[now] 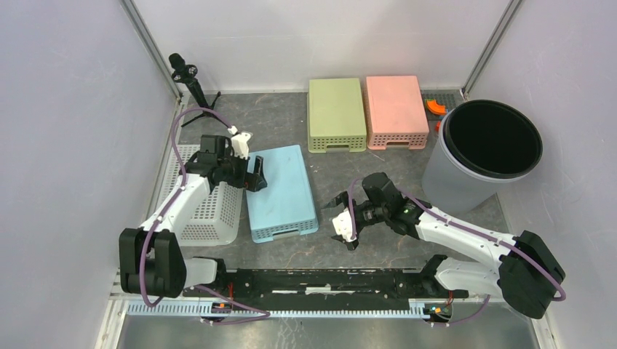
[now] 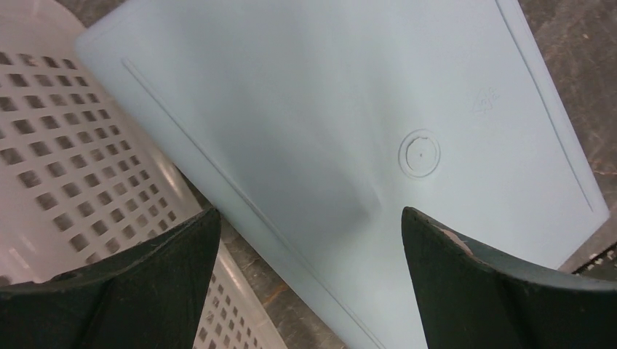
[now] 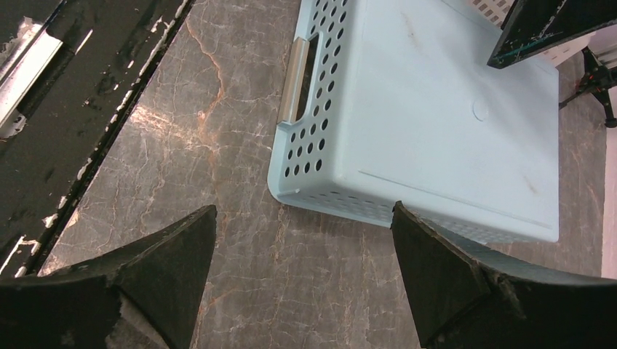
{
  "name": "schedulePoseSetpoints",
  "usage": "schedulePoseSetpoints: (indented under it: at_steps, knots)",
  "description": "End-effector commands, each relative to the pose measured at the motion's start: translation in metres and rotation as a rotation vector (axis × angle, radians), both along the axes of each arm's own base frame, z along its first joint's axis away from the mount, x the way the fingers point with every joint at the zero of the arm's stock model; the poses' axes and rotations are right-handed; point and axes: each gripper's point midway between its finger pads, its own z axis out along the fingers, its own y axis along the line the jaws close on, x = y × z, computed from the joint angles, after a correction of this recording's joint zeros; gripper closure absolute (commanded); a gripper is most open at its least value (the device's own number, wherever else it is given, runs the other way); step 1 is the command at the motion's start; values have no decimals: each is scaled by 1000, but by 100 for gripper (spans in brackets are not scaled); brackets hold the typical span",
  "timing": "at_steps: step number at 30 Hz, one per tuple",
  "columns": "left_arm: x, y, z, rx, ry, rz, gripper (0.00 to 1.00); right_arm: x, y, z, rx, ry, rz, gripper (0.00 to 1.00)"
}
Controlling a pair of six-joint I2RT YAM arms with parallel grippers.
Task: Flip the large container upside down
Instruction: Move the container to the center of the board.
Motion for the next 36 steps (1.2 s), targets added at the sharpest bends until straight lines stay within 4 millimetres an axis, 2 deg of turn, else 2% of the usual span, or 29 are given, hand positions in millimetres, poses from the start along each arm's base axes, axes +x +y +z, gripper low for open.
schedulePoseSetpoints:
  at_steps: [1,6,10,12,16,19,21,25,29,32,36]
  knots:
    - [1,-24,11,-141,17,-54,0,-2,1,0,6,-23,20,5]
    - [4,-28,13,-159,25,-69,0,-4,1,0,6,-24,25,5]
    - [9,-23,18,-127,-6,-50,0,-5,2,0,3,-22,30,5]
    - [12,-19,30,-111,-52,-36,0,-6,2,0,3,-22,33,5]
    - [9,-23,73,-128,-207,-87,0,-5,2,-3,-6,-19,28,4]
    - [-10,-36,102,-128,-334,-227,0,-3,3,-7,-16,-11,20,4]
    - [-32,-45,107,-74,-400,-393,0,-1,4,-5,-15,-2,9,2]
    - [-68,-51,84,66,-405,-599,0,6,5,2,0,36,-28,2]
    - [-92,-51,63,87,-346,-698,0,21,-2,11,42,64,-92,2]
    - [-110,-58,54,64,-312,-762,0,36,-11,19,75,77,-147,2]
    - [-125,-64,49,49,-311,-823,0,53,-26,23,94,63,-218,2]
